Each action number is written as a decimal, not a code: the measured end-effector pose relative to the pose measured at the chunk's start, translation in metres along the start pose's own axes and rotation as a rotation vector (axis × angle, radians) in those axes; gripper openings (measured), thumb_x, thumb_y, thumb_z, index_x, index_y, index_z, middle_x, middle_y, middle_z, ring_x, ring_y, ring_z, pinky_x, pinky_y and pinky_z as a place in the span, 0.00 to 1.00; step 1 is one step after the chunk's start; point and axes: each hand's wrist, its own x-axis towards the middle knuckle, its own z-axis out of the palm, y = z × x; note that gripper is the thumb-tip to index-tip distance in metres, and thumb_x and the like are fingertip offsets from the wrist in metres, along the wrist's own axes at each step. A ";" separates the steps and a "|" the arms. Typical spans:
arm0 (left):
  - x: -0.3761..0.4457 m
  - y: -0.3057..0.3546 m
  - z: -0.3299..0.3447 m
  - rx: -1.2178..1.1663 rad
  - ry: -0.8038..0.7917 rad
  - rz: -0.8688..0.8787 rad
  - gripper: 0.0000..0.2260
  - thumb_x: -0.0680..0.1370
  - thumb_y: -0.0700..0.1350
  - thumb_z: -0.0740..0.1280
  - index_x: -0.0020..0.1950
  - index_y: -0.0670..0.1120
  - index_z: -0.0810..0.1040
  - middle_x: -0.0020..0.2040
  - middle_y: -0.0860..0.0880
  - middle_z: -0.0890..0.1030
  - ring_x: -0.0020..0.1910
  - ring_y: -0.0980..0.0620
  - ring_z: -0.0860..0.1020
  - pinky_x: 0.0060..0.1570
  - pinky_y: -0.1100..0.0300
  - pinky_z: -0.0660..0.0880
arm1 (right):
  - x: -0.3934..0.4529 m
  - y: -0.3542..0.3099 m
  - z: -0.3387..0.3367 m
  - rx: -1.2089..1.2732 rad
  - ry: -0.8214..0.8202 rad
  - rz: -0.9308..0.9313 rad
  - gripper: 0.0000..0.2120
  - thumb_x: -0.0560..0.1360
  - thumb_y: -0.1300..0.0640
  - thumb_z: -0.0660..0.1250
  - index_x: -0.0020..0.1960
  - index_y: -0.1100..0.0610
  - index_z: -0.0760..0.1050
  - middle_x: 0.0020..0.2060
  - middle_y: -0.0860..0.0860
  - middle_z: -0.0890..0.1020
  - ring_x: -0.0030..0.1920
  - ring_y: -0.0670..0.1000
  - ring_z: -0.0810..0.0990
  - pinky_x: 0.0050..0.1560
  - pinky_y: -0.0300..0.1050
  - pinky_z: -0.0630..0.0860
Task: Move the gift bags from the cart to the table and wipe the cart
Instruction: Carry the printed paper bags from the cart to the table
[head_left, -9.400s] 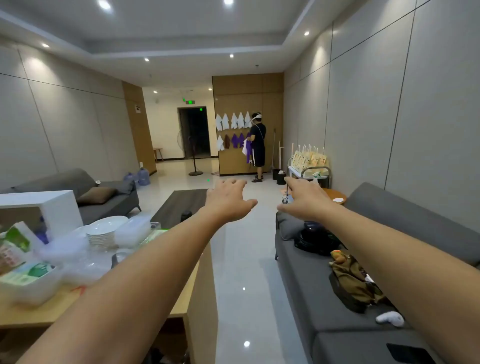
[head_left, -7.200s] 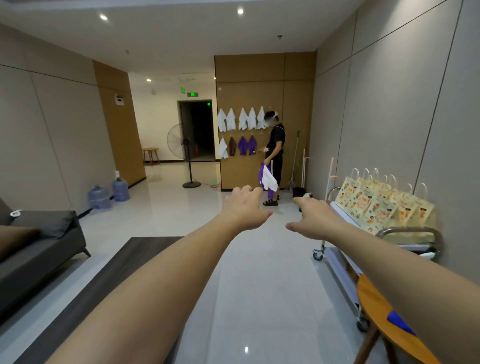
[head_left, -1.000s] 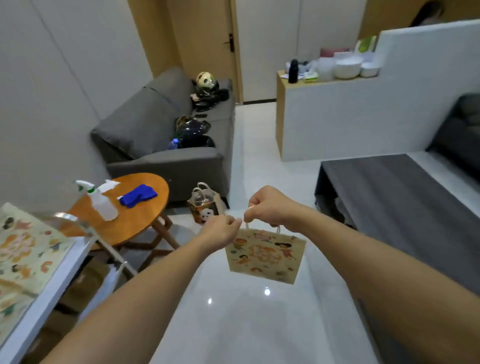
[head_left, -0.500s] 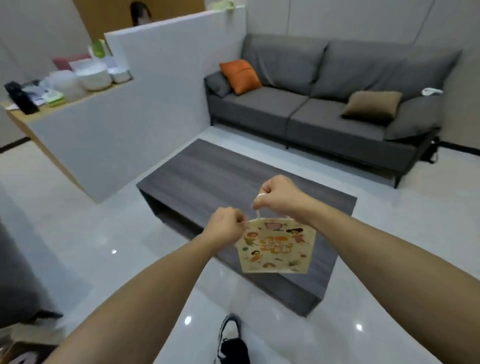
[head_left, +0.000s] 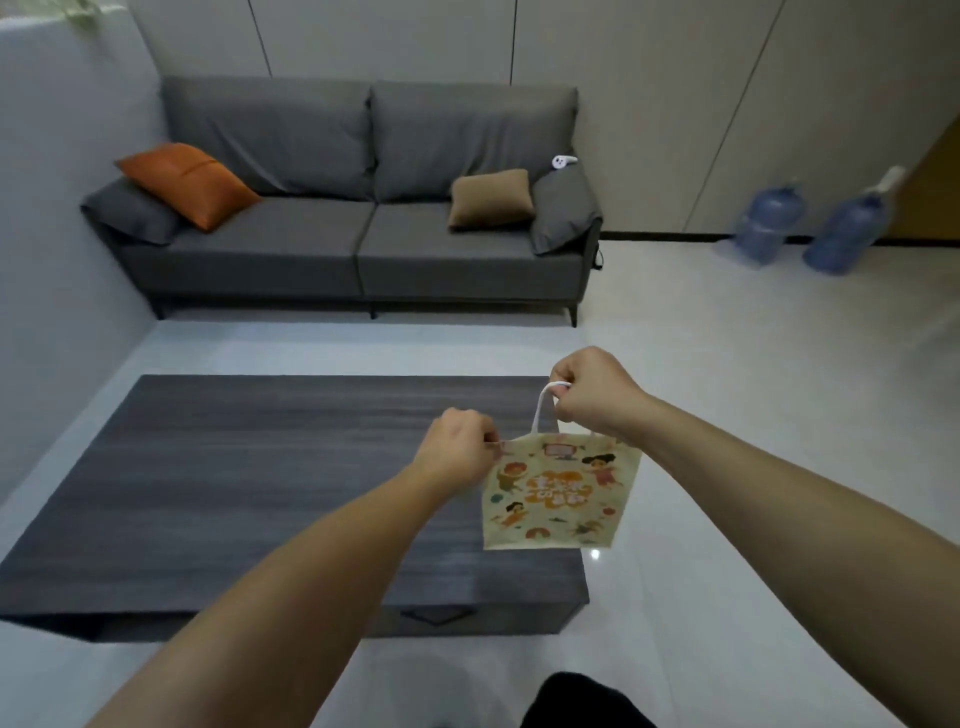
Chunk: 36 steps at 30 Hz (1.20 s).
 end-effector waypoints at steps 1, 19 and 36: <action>0.008 -0.002 -0.001 -0.001 -0.001 0.014 0.08 0.79 0.48 0.68 0.48 0.48 0.85 0.45 0.48 0.85 0.46 0.47 0.81 0.46 0.53 0.79 | 0.005 -0.001 0.000 0.007 0.018 0.013 0.16 0.72 0.71 0.64 0.28 0.57 0.71 0.27 0.51 0.71 0.30 0.51 0.70 0.30 0.39 0.65; 0.172 -0.033 -0.004 0.019 -0.107 -0.068 0.09 0.81 0.48 0.66 0.48 0.47 0.84 0.43 0.50 0.82 0.43 0.50 0.79 0.42 0.56 0.77 | 0.183 0.025 -0.002 -0.031 -0.091 0.024 0.12 0.71 0.71 0.67 0.32 0.60 0.75 0.33 0.54 0.76 0.37 0.53 0.76 0.34 0.42 0.73; 0.358 -0.023 0.022 0.083 -0.227 -0.248 0.19 0.78 0.40 0.65 0.69 0.45 0.76 0.62 0.44 0.80 0.57 0.45 0.77 0.50 0.54 0.77 | 0.389 0.073 0.012 -0.112 -0.238 -0.087 0.13 0.76 0.64 0.68 0.34 0.54 0.74 0.38 0.53 0.79 0.39 0.52 0.77 0.34 0.41 0.70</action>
